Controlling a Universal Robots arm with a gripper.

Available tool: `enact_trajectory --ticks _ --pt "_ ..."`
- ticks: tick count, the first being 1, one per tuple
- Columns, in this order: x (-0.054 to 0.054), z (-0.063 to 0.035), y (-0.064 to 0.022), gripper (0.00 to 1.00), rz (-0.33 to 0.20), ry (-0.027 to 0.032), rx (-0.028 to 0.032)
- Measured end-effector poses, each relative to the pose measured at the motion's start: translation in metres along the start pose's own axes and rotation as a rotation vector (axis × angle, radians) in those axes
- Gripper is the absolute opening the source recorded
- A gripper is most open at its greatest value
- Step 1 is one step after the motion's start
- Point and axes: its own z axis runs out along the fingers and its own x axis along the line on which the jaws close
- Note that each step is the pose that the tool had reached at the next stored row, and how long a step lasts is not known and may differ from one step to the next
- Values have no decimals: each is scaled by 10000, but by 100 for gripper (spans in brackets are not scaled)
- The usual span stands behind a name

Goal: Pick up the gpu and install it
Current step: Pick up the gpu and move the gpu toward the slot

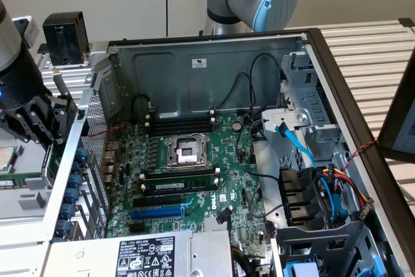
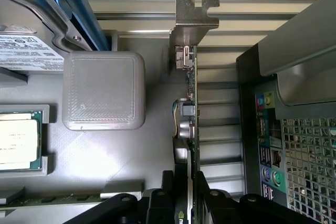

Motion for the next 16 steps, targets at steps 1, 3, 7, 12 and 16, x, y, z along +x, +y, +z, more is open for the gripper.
enact_trajectory --ticks 1,3,7,12,16 --pt "0 0 0 27 0 -1 -1" --pt "-5 -48 6 27 1 -2 -2" --pt "-24 -228 26 27 0 -2 -2" --pt "-48 -450 51 27 0 -1 -1" --pt "-67 -630 72 27 1 -1 -2"
